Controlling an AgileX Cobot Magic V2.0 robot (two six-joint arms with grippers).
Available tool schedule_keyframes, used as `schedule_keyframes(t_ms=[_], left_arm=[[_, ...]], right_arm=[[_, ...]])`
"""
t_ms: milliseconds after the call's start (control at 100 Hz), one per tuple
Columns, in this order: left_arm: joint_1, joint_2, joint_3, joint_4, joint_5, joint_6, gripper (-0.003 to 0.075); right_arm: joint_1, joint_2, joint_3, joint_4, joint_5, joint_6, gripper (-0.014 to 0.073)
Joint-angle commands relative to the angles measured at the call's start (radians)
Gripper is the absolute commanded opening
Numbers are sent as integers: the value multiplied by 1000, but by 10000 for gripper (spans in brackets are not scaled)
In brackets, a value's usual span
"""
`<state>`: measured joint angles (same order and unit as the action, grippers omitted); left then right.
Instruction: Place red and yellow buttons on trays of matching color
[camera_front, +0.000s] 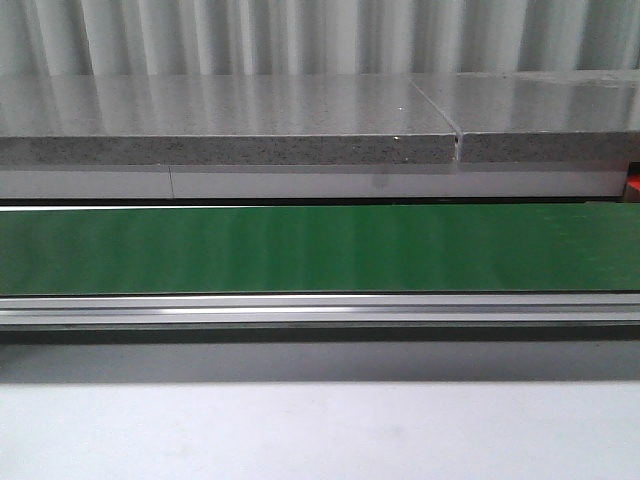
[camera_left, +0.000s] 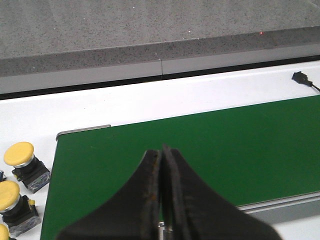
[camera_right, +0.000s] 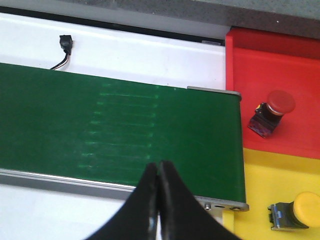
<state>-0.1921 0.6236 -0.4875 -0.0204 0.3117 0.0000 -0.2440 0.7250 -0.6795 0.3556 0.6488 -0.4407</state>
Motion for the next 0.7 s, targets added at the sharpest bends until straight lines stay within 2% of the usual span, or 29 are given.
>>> schedule_keyframes(t_ms=[0,690], left_arm=[[-8,4,-28,-8,-84,-7,-20],[-8,4,-28,-8,-74,-7,-9]], right_arm=[[5,-7,-24,16,-60,-12,-71],[5,-7,-24,16,-60,-12,-71]])
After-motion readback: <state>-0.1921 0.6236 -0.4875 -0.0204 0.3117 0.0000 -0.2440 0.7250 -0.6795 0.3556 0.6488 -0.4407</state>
